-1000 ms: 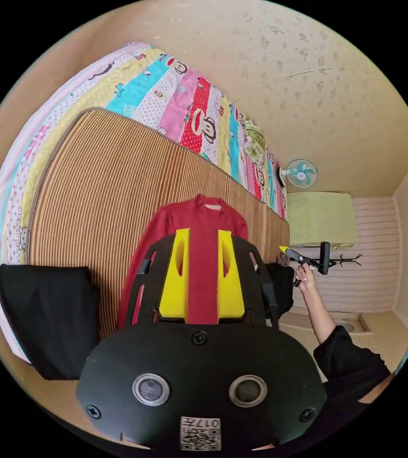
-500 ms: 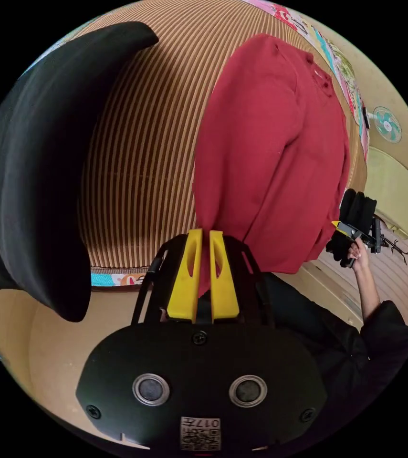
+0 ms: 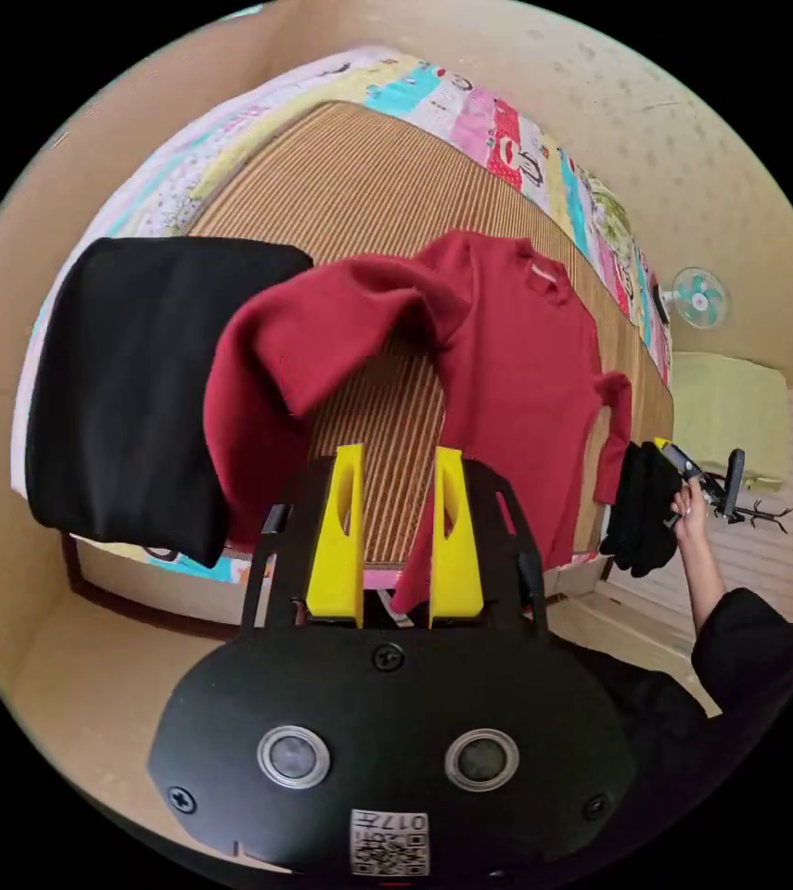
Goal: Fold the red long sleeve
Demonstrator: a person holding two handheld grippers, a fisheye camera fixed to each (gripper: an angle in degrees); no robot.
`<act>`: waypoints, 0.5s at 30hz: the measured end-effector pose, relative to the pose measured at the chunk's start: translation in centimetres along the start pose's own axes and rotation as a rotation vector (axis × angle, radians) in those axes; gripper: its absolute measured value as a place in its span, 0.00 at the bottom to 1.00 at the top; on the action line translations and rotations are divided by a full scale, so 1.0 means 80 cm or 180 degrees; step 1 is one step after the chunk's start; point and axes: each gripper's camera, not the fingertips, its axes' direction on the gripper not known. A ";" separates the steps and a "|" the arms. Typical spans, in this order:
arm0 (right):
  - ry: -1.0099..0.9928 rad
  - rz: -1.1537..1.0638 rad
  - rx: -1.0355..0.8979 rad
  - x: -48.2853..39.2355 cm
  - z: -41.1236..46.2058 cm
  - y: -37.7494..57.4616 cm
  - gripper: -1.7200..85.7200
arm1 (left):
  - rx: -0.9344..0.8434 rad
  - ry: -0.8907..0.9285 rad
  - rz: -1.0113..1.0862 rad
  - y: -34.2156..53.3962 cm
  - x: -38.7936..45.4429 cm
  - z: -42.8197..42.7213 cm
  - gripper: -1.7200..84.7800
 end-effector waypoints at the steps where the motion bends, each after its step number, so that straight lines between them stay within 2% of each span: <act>1: -0.0028 -0.0097 -0.0161 -0.012 0.023 0.002 0.10 | -0.0158 0.0024 0.0061 0.000 0.007 0.022 0.15; 3: 0.0154 -0.0363 -0.0835 -0.046 0.103 0.024 0.10 | -0.0826 0.0053 0.0205 0.007 0.018 0.097 0.14; 4: 0.0222 -0.0409 -0.0977 -0.051 0.120 0.035 0.10 | -0.0978 0.0012 0.0214 0.013 0.017 0.112 0.12; 5: 0.0408 -0.0423 -0.0965 -0.055 0.134 0.059 0.09 | -0.0884 -0.0038 0.0265 0.027 0.012 0.111 0.08; 6: 0.0489 -0.0471 -0.0706 -0.057 0.125 0.082 0.09 | -0.0835 0.0008 0.0213 0.037 0.002 0.099 0.07; 7: 0.0511 -0.0468 -0.0695 -0.056 0.124 0.091 0.09 | -0.0905 0.0044 0.0146 0.041 -0.005 0.094 0.06; 10: 0.0374 -0.0405 -0.0993 -0.045 0.122 0.115 0.08 | -0.1124 0.0192 -0.0184 0.063 -0.042 0.061 0.07; 11: 0.0290 -0.0351 -0.1078 -0.039 0.120 0.118 0.08 | -0.0994 0.0231 -0.0330 0.070 -0.060 0.037 0.09; 13: 0.0180 -0.0242 -0.1107 -0.027 0.116 0.117 0.08 | -0.0444 0.0711 -0.0731 0.074 -0.101 -0.018 0.13; 15: -0.0033 0.0061 -0.1209 -0.005 0.117 0.104 0.08 | 0.0643 0.2046 -0.1310 0.073 -0.167 -0.082 0.17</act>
